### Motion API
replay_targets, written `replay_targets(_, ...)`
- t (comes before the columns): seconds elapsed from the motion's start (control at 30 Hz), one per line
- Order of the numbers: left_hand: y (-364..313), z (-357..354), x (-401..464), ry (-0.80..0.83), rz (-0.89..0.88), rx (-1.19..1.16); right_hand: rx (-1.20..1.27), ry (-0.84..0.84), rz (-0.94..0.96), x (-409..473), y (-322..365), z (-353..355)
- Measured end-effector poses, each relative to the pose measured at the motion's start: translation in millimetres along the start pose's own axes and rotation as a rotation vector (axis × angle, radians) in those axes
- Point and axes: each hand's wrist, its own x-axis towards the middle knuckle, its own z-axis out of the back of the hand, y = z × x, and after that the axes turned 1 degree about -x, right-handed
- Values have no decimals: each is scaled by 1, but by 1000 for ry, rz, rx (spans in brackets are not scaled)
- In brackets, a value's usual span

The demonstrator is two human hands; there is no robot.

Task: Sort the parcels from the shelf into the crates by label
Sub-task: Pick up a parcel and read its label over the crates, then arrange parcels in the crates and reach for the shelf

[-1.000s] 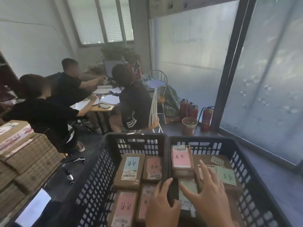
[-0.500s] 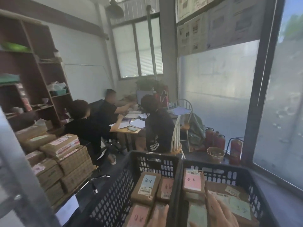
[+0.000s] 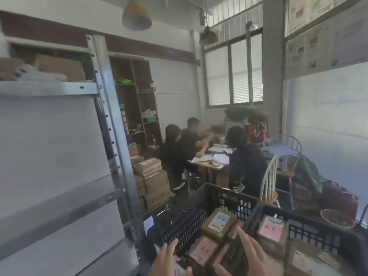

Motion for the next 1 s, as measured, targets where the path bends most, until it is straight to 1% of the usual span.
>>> replay_targets(0.03,-10,26,-12,-256,-69,-25,18,-3,42,4,7,-3)
replay_targets(0.07,2,18,-27,-417,-91,103,63,-48,96,4,13,-13)
replay_targets(0.1,1,22,-53,-577,-113,143,87,-12,71,0,19,-23)
replay_targets(0.13,10,25,-76,-666,-179,178,106,109,37,-3,33,-32)
replay_targets(0.17,21,24,-99,-766,-244,148,94,164,86,-7,49,-36)
replay_targets(0.2,30,32,-119,-837,-280,104,79,175,128,-13,66,-41)
replay_targets(0.27,43,46,-157,-958,-247,52,79,246,179,-24,105,-49)
replay_targets(0.3,52,58,-175,-1040,-232,55,94,245,213,-31,122,-59)
replay_targets(0.37,74,75,-215,-1132,-217,17,134,271,251,-55,159,-75)
replay_targets(0.47,113,101,-280,-1216,-198,22,219,362,310,-96,213,-109)
replay_targets(0.57,150,126,-346,-1333,-141,48,293,383,372,-141,267,-144)
replay_targets(0.63,173,140,-388,-1369,-82,58,328,432,388,-173,300,-165)
replay_targets(0.73,202,158,-441,-1438,-49,71,355,474,438,-213,340,-191)
replay_targets(0.87,227,178,-489,-1511,-14,40,351,490,499,-249,380,-215)
replay_targets(1.0,242,195,-511,-1532,12,18,357,528,525,-264,408,-230)
